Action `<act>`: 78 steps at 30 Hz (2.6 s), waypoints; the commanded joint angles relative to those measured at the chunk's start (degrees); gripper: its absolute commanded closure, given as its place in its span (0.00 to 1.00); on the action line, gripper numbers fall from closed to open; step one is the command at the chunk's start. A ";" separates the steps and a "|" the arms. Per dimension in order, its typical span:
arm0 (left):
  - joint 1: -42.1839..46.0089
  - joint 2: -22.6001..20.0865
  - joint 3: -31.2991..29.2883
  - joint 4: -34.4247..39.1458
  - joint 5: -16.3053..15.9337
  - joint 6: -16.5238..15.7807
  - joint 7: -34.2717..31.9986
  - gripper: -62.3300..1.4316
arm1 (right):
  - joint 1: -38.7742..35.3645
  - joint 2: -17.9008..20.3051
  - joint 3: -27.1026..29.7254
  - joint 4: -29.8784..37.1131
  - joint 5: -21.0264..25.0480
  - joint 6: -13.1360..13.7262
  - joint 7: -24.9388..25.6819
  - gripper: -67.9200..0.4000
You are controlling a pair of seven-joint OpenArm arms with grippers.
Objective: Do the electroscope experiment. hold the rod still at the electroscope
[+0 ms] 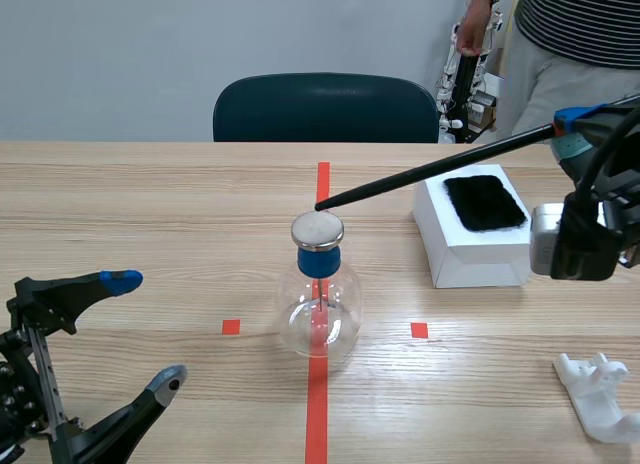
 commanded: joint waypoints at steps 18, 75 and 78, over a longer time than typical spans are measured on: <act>-0.31 -0.66 -0.17 0.98 -0.79 -0.13 -1.18 0.00 | 1.11 0.33 0.50 1.05 -1.46 -0.35 -0.90 0.99; -0.31 -0.66 -0.17 0.98 -0.79 -0.13 -1.18 0.00 | 1.11 0.33 0.50 1.05 -1.86 -0.42 -0.81 0.99; -0.31 -0.66 -0.17 0.98 -0.79 -0.13 -1.18 0.00 | 1.11 0.33 0.50 1.05 -1.86 -0.42 -0.81 0.99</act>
